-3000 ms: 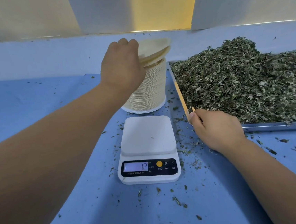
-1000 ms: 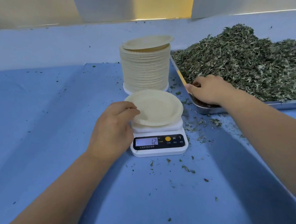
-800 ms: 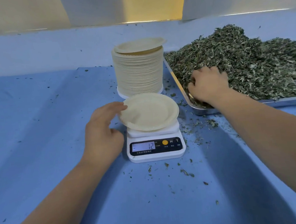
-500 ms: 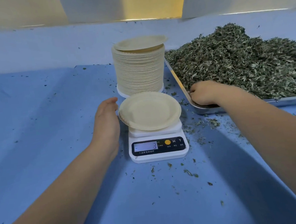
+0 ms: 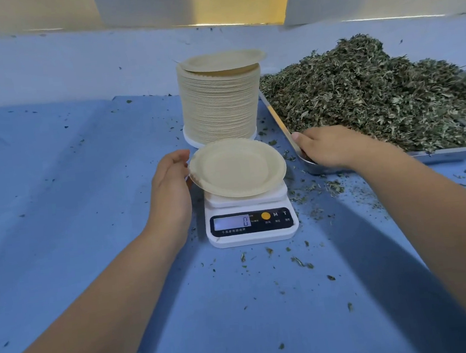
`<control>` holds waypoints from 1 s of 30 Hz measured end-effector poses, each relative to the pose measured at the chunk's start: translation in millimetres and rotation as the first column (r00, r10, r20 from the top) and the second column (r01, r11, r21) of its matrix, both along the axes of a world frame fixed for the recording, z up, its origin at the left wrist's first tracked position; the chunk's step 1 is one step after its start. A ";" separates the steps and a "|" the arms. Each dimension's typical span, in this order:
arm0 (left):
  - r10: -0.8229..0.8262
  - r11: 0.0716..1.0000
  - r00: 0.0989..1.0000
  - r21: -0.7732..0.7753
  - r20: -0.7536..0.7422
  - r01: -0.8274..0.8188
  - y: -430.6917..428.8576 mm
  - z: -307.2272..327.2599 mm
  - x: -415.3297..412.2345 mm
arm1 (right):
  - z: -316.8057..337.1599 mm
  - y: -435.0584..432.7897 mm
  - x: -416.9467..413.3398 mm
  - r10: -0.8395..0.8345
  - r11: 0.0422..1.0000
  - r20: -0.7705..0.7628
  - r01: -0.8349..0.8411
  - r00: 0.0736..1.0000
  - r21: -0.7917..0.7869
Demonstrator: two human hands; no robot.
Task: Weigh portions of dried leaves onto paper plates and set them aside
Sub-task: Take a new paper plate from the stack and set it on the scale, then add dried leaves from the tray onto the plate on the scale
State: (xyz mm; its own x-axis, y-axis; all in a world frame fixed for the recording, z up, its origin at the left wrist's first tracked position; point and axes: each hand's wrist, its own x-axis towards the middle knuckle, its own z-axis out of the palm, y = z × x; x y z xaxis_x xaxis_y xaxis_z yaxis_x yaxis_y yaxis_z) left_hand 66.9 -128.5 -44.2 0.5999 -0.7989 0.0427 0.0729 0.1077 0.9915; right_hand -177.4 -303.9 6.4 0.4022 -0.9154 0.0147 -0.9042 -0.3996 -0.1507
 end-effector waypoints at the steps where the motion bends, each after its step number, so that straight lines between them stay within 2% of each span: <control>1: -0.006 1.000 1.000 0.005 0.003 0.006 0.3 -0.1 0.0 | 0.3 3.8 -1.5 0.002 0.998 0.036 0.000 0.999 -0.069; 3: -0.001 1.000 1.000 0.023 0.014 0.000 1.3 1.0 0.0 | 0.6 11.4 -2.4 -0.001 0.985 0.028 0.006 1.000 -0.175; 4: 0.005 1.000 1.000 0.028 0.015 -0.006 1.8 2.2 -0.2 | -0.2 13.1 -2.1 -0.021 0.988 -0.022 0.017 1.000 -0.156; 6: 0.018 0.999 1.000 0.030 0.008 -0.018 2.6 4.0 -0.7 | -3.0 15.2 -0.5 -0.050 0.999 -0.125 0.050 0.991 -0.004; 7: 0.021 0.999 1.000 0.031 0.008 -0.021 3.3 4.2 -1.1 | -4.8 16.0 0.1 -0.034 0.997 -0.122 0.041 0.992 0.062; 9: 0.012 0.999 1.000 0.032 0.019 -0.012 4.1 4.1 -2.1 | -7.6 16.7 0.3 0.002 0.997 -0.042 0.001 0.999 0.071; 14: 0.008 0.999 1.000 0.048 0.014 -0.009 3.4 4.9 -2.2 | -16.2 11.4 -1.5 0.029 0.999 0.080 -0.026 0.996 -0.038; 18: -0.013 0.999 0.999 0.050 0.045 0.011 4.6 5.6 -3.8 | -10.4 4.5 -2.5 -0.025 0.996 0.212 0.043 0.977 -0.078; 21: -0.014 0.999 0.999 0.050 0.041 0.012 3.3 4.8 -3.9 | -2.1 -0.3 -1.9 -0.035 0.983 0.305 0.088 0.952 -0.164; 26: 0.001 0.998 0.998 0.058 0.064 -0.005 -1.0 1.2 -4.5 | 23.9 7.9 16.9 0.002 0.970 0.518 0.125 0.855 -0.210; 30: -0.003 0.999 0.996 0.051 0.087 -0.002 -2.8 -0.3 -5.2 | 41.4 41.1 56.4 0.153 0.976 0.627 -0.018 0.763 -0.217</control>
